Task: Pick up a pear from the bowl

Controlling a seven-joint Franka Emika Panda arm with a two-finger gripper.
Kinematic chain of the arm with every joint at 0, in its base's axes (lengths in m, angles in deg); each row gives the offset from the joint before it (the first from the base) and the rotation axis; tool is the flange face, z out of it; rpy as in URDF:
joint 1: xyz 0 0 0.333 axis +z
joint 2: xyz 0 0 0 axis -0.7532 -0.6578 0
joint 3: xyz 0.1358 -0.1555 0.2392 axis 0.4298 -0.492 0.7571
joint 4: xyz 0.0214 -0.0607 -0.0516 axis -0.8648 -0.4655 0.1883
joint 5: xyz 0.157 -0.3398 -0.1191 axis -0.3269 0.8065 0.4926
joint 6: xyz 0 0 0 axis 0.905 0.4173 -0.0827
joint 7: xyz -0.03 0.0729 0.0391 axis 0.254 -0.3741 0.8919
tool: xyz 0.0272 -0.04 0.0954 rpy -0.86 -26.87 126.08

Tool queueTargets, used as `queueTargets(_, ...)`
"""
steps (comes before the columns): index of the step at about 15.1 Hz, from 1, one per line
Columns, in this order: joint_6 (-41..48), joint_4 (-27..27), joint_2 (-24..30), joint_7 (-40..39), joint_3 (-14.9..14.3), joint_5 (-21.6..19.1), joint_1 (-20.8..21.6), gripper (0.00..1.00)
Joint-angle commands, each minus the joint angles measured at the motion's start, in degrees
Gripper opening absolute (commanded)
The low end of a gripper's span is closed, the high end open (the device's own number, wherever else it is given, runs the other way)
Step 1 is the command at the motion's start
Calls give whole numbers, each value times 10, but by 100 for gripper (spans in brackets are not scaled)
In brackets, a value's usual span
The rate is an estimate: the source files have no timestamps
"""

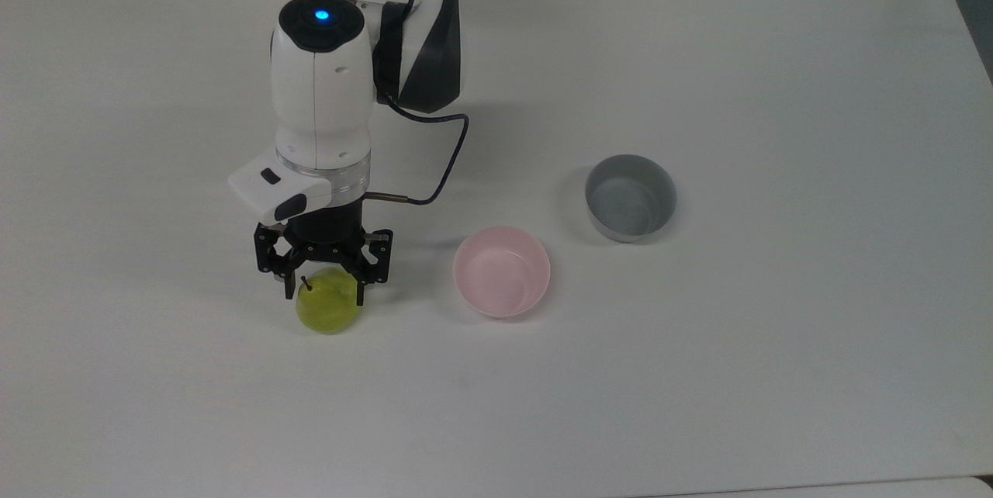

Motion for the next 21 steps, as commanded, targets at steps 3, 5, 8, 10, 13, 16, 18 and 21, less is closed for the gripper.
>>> queueTargets(3,87,-13,75,19,3,-1,23,87)
queueTargets(5,146,-13,106,28,3,-2,30,88)
queueTargets(8,244,-13,159,29,7,-4,37,92)
queueTargets(10,313,-14,193,29,6,-10,49,93)
queueTargets(13,411,-14,240,28,7,-25,60,100)
queueTargets(16,472,-16,276,28,7,-31,66,100)
queueTargets(18,508,-17,296,28,6,-32,73,100)
queueTargets(21,545,-28,326,27,6,-32,77,100)
